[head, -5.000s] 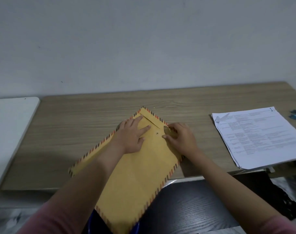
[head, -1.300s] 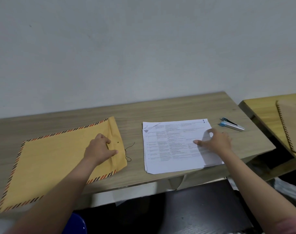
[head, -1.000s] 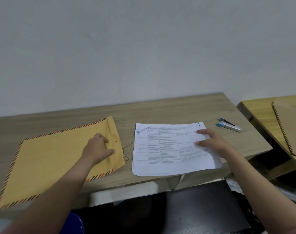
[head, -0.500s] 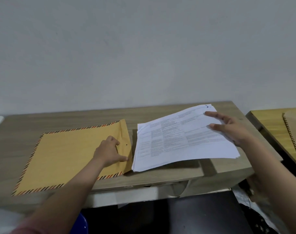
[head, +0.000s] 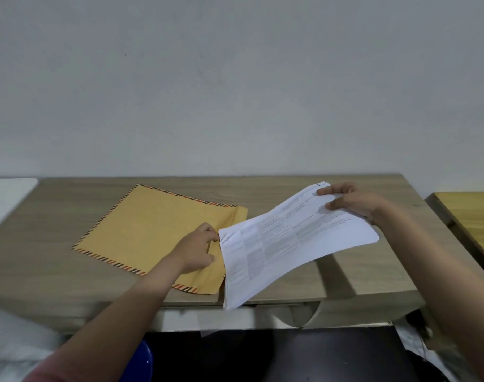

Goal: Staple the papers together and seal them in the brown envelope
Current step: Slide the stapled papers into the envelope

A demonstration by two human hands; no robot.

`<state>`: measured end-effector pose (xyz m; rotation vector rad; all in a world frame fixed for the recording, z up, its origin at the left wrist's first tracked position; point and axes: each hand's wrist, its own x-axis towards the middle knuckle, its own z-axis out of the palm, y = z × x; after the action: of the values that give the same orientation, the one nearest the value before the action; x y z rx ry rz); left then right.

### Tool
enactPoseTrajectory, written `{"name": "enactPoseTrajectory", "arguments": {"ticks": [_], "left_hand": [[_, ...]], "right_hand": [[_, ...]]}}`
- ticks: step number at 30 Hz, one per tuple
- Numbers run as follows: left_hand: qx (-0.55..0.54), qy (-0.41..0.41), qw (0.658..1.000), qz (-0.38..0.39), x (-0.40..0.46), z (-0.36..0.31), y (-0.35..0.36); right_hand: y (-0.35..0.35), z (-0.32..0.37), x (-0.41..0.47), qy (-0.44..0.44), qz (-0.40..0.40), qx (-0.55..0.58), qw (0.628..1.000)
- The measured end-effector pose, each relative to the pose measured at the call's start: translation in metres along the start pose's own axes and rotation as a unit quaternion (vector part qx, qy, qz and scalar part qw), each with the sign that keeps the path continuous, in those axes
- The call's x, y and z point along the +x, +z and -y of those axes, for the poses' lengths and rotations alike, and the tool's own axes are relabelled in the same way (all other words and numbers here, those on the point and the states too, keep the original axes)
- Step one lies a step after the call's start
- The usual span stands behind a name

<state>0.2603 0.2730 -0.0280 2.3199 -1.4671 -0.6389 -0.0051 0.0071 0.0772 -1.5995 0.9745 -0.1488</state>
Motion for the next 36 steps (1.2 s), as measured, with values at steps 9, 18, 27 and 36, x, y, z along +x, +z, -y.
{"name": "enactPoseTrajectory", "arguments": {"ticks": [9, 18, 27, 36], "left_hand": [[0.017, 0.011, 1.000, 0.001, 0.008, -0.020, -0.013], [0.033, 0.018, 0.999, 0.036, 0.015, -0.045, -0.016], [0.120, -0.005, 0.987, 0.106, 0.011, -0.048, -0.025], [-0.018, -0.021, 0.994, 0.103, 0.015, -0.065, -0.024]], "right_hand": [[0.016, 0.001, -0.003, 0.011, -0.067, 0.051, 0.996], [0.034, -0.010, -0.008, -0.074, -0.091, 0.076, 0.990], [0.024, -0.018, -0.014, -0.117, -0.115, 0.041, 0.986], [0.073, -0.028, -0.024, -0.183, -0.150, -0.006, 0.972]]}}
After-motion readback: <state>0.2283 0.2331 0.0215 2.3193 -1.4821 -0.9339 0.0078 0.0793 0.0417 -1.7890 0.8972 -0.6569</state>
